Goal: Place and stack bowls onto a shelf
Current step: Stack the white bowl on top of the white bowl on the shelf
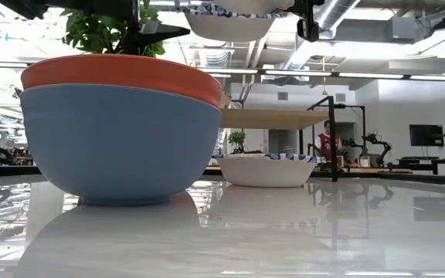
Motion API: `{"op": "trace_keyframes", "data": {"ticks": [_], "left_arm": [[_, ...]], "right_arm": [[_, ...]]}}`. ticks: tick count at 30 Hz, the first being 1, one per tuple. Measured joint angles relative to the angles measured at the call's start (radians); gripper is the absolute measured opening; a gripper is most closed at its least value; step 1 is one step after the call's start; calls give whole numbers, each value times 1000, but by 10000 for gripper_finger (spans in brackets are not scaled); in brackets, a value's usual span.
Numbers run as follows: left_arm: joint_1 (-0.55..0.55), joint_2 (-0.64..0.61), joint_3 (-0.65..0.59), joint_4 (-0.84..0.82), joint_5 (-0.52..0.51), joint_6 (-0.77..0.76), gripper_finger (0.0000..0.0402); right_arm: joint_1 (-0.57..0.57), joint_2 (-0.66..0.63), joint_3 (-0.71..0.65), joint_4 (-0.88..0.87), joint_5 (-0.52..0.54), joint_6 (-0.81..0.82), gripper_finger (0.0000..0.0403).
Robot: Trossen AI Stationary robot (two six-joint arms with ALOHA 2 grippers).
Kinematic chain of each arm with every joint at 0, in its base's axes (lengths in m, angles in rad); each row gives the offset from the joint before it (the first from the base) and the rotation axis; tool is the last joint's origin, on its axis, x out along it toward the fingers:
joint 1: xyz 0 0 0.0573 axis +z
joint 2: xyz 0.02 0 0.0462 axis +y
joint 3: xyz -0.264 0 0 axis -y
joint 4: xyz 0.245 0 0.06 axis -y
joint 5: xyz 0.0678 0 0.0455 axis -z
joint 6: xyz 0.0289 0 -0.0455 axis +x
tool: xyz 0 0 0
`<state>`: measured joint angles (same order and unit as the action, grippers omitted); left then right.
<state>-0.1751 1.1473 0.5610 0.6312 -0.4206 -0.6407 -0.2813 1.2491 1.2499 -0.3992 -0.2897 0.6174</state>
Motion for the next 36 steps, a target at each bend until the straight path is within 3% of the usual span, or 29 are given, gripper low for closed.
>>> {"op": "trace_keyframes", "data": {"ticks": [10, 15, 36], "left_arm": [[27, 0, 0, 0, -36, 14, 76], [28, 0, 0, -7, -38, 18, 12], [27, -1, 0, -170, -110, -115, 0]], "right_arm": [[0, 0, 0, 1, 4, 0, 35], [-1, 0, 0, 3, 9, -22, 36], [-2, 0, 0, 43, 11, -23, 41]]}}
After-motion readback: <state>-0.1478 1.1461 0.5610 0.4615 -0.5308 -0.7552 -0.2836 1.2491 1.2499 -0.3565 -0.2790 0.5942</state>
